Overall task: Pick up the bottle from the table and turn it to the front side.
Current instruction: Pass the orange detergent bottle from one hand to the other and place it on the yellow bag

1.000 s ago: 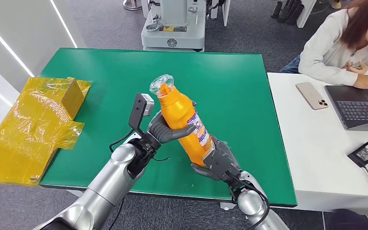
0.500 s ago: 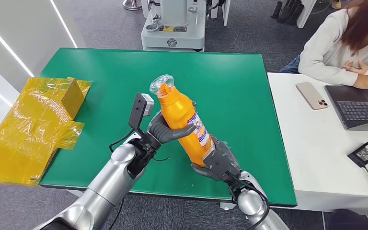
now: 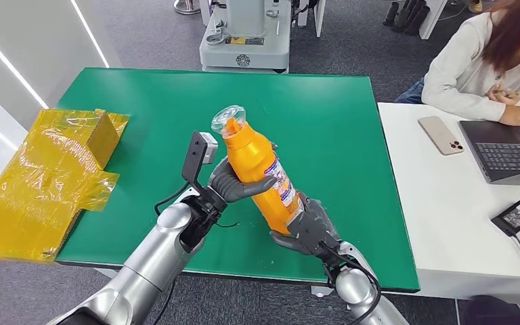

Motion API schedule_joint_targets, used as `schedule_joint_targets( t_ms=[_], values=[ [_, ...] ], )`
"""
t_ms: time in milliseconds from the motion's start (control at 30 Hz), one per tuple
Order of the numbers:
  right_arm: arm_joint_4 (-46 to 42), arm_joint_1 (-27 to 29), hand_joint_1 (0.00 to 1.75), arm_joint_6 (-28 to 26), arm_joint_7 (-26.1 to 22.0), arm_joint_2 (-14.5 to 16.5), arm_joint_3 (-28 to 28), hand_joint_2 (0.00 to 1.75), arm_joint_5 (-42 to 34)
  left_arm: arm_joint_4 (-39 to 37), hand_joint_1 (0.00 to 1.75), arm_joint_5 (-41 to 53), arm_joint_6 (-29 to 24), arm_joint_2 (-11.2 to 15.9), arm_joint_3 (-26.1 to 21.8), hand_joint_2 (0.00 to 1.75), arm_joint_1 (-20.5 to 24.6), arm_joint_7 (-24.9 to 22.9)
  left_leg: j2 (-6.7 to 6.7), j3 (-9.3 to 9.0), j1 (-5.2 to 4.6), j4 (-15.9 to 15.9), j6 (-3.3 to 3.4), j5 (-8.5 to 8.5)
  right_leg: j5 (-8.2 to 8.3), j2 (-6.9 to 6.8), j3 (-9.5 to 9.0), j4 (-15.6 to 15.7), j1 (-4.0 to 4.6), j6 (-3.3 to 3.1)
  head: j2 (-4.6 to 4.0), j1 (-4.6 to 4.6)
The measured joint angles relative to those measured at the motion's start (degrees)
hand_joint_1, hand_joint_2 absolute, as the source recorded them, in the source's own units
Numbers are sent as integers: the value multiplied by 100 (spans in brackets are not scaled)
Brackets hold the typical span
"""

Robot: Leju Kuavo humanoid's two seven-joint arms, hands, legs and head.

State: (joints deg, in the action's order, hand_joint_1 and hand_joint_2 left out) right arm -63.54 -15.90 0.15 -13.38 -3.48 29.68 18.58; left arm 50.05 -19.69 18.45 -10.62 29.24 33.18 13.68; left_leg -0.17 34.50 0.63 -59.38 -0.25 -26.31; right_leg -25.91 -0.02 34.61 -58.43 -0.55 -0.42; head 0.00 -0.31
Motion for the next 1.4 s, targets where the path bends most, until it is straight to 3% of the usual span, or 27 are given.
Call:
schedule_joint_targets(
  t_ms=[767,900,1033,1133,1233,1400],
  values=[
    [0,0,175,0,0,0,0,175,0,0,175,-1,0,0,0,175,0,2,0,0,0,0,0,0,0,0,0,0,0,0,0,0],
    [-20,31,0,71,-94,-3,-7,175,-117,0,175,157,-121,27,4,175,16,113,-1,0,0,0,0,0,0,-1,0,0,0,0,0,-1],
    [-560,541,0,405,-653,-238,-167,175,-878,-123,175,1244,-1275,453,0,175,468,1134,0,3,2,1,-2,0,0,-1,1,-4,1,-1,0,3],
    [-1047,964,0,556,-748,-486,-240,175,-1058,-416,175,1625,-1988,888,-236,175,1046,1430,27,-3,2,3,-7,-3,3,24,8,-9,2,-7,0,-18],
    [-1251,1093,0,599,-728,-605,-264,175,-1115,-560,175,1809,-2017,1036,-371,175,1299,1460,5,-1,2,4,-6,3,1,1,5,-10,2,-5,0,-27],
    [-1368,1141,0,603,-741,-689,-265,175,-1139,-658,175,1886,-2033,1089,-455,175,1317,1460,11,1,1,2,-6,4,2,8,4,-8,1,-4,0,-26]
  ],
)
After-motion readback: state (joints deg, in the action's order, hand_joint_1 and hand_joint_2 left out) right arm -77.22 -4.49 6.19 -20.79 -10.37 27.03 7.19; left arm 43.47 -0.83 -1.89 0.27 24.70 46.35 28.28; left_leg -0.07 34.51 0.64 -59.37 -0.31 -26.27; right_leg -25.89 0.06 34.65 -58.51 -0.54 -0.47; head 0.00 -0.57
